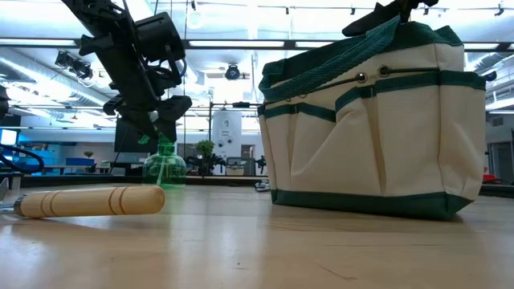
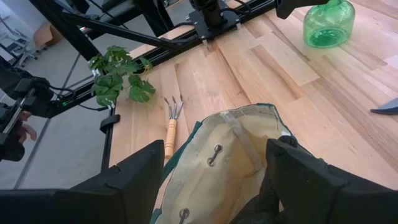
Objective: Pick & Place Garden tools in Gardening bag
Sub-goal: Put the green spray bottle into the green gardening bag
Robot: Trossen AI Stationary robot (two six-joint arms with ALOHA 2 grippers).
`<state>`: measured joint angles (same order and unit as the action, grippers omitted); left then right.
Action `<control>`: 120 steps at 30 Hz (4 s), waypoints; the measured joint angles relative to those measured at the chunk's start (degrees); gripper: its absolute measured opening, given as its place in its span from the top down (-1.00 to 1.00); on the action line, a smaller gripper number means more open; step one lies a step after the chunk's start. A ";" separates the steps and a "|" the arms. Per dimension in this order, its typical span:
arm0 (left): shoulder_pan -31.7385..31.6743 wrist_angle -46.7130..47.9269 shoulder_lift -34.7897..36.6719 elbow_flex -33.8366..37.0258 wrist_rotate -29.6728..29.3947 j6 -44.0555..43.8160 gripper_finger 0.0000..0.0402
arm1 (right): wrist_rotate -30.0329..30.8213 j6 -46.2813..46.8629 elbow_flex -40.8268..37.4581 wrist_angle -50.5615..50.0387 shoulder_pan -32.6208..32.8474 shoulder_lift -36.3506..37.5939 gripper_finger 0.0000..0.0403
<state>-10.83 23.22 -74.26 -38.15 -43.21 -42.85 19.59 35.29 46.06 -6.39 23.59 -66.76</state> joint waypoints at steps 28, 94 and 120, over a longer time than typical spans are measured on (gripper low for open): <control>-6.39 -5.48 -4.05 0.77 1.46 0.09 -0.80 | 0.09 -0.10 0.00 0.02 0.00 0.00 -0.41; -5.10 -10.03 -7.14 0.93 4.34 6.05 0.22 | 0.94 0.19 0.04 0.43 0.01 0.00 -0.41; 15.64 -27.30 11.52 1.03 21.00 11.85 0.22 | 0.94 -0.61 0.04 0.39 -0.29 0.00 -0.41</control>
<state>4.81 -4.08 -62.74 -37.12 -22.22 -31.00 20.54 34.68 46.11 -6.00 23.31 -66.76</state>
